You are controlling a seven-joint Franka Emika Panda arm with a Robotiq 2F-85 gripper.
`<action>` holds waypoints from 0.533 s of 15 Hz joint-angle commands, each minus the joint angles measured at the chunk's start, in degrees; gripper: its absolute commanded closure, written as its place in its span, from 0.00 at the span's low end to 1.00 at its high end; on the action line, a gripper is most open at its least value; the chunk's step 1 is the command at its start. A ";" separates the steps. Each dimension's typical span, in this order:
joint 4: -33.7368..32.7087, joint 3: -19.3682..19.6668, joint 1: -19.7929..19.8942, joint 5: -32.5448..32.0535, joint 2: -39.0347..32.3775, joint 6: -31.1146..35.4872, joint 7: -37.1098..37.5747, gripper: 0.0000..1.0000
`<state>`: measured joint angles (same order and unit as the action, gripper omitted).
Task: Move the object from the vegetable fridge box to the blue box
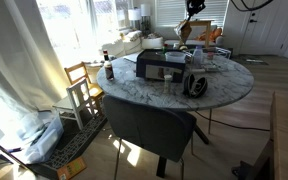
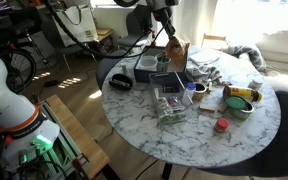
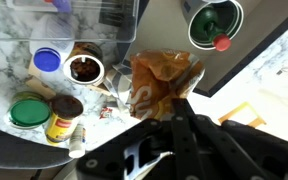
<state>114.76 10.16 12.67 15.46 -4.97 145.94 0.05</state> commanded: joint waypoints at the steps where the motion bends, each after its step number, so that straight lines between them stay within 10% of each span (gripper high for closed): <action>1: -2.58 -1.90 0.25 9.73 -3.71 1.65 -7.59 1.00; 8: -6.35 -3.51 1.99 13.99 -10.49 1.43 -10.79 1.00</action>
<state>111.07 7.65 13.00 27.04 -11.80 147.11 -8.68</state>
